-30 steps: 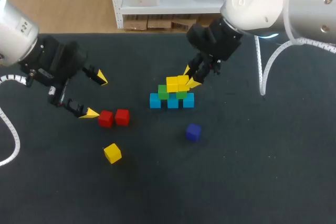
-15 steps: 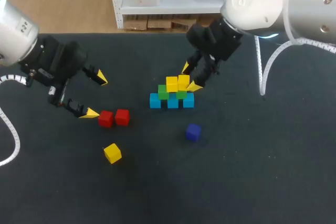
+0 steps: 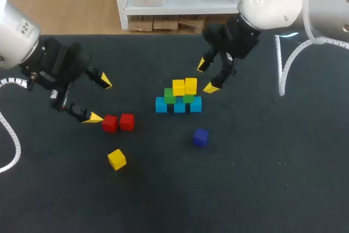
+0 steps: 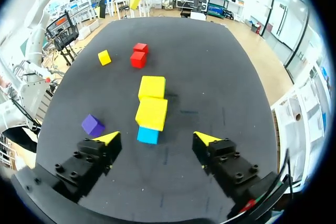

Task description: Place the blue cubes, place green cubes on the blue cubes, place the yellow cubes on the green cubes, then place the red cubes on the yellow cubes, and place purple cube on the red cubes.

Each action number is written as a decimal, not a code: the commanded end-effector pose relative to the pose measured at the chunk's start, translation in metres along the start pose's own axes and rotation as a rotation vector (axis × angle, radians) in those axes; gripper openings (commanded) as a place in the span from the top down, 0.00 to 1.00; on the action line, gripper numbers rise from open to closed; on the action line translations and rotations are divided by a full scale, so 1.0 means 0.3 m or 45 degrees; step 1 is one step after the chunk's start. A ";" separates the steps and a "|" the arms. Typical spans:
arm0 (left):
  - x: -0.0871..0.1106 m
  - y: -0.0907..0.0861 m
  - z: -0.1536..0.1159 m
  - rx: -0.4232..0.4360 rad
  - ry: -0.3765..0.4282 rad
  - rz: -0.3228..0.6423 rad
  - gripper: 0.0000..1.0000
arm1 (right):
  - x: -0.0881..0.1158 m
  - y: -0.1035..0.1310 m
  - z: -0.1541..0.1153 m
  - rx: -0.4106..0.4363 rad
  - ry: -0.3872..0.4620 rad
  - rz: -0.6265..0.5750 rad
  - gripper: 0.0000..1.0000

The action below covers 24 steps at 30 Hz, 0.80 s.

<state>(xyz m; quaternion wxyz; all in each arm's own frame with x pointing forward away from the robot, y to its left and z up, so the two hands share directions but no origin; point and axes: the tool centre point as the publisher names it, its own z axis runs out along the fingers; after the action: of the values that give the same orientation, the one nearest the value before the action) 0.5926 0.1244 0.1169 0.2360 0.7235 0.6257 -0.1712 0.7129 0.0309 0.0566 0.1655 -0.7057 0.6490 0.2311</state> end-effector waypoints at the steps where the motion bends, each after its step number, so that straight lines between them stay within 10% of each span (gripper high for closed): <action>1: 0.005 -0.004 -0.001 -0.004 -0.006 0.005 0.00 | 0.030 0.029 -0.008 0.023 -0.001 0.003 1.00; 24: 0.005 -0.004 -0.001 -0.004 -0.006 0.005 0.00 | 0.003 -0.004 0.029 0.016 -0.027 -0.049 1.00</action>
<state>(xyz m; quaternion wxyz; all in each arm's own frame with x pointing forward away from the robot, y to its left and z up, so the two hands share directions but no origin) 0.5926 0.1244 0.1169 0.2360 0.7235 0.6257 -0.1712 0.7087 0.0319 0.0498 0.1845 -0.7136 0.6360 0.2286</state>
